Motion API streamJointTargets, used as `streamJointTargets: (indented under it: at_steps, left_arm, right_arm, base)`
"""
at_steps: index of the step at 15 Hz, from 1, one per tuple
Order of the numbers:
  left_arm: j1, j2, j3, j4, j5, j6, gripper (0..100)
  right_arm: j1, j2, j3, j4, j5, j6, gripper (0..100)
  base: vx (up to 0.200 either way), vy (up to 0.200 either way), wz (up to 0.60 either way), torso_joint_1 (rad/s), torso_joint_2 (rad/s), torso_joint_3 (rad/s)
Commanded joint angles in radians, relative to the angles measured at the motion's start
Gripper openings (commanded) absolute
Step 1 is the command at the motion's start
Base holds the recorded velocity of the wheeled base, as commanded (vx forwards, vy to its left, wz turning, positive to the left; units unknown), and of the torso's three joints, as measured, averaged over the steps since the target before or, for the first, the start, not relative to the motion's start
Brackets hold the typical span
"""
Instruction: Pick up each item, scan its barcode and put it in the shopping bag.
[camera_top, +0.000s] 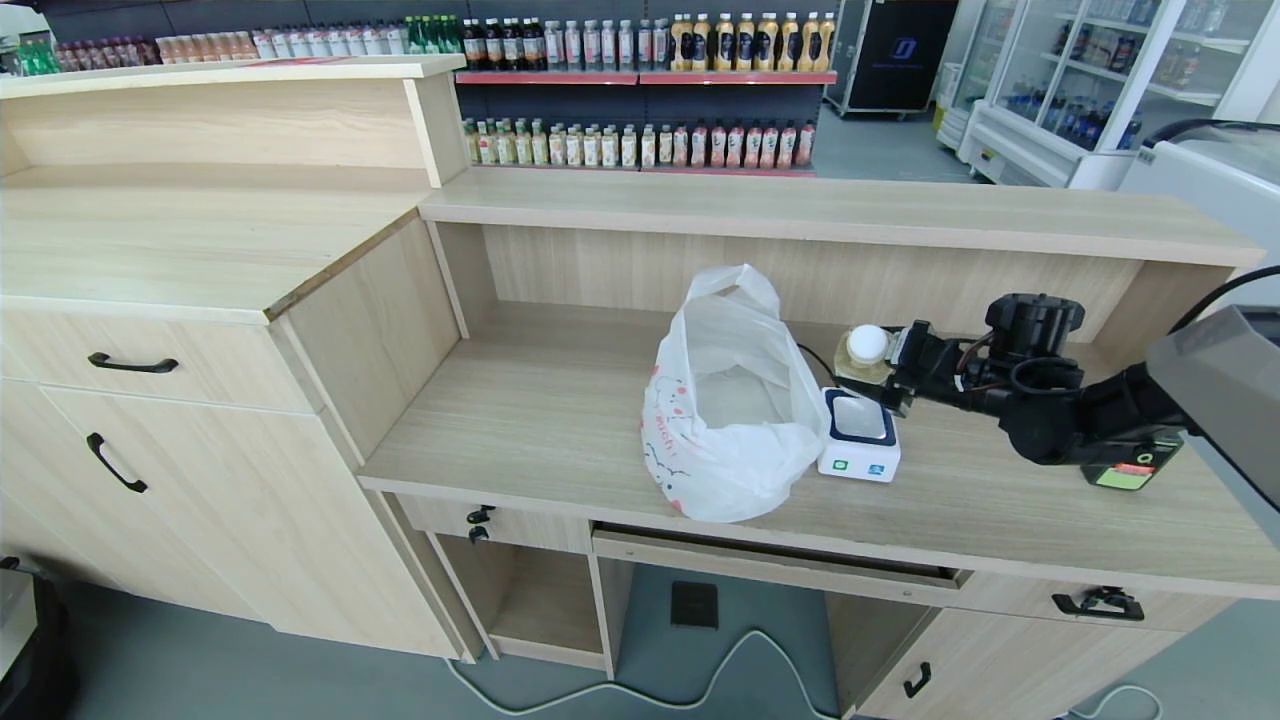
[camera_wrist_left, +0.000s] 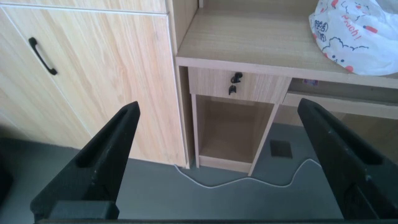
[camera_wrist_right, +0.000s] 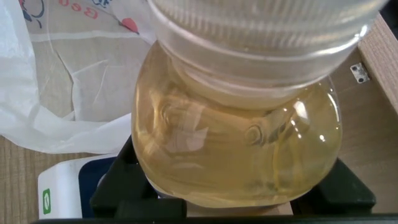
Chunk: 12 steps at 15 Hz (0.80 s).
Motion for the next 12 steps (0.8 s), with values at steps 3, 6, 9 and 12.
streamJointTargets:
  at_steps: [3, 6, 9, 12]
  left_arm:
    - [0.0, 0.0, 0.0, 0.0, 0.001, 0.0, 100]
    - [0.0, 0.0, 0.0, 0.0, 0.001, 0.0, 100]
    - [0.0, 0.0, 0.0, 0.0, 0.001, 0.0, 100]
    - [0.0, 0.0, 0.0, 0.0, 0.001, 0.0, 100]
  right_arm:
    - [0.0, 0.015, -0.007, 0.0, 0.0, 0.0, 0]
    - [0.001, 0.029, -0.012, 0.0, -0.001, 0.002, 0]
    - [0.011, 0.044, -0.041, 0.0, -0.001, 0.006, 0]
    - [0.017, 0.058, -0.07, 0.0, -0.001, 0.023, 0]
  base:
    - [0.0, 0.0, 0.0, 0.0, 0.0, 0.0]
    - [0.0, 0.0, 0.0, 0.0, 0.0, 0.0]
    - [0.0, 0.0, 0.0, 0.0, 0.0, 0.0]
    - [0.0, 0.0, 0.0, 0.0, 0.0, 0.0]
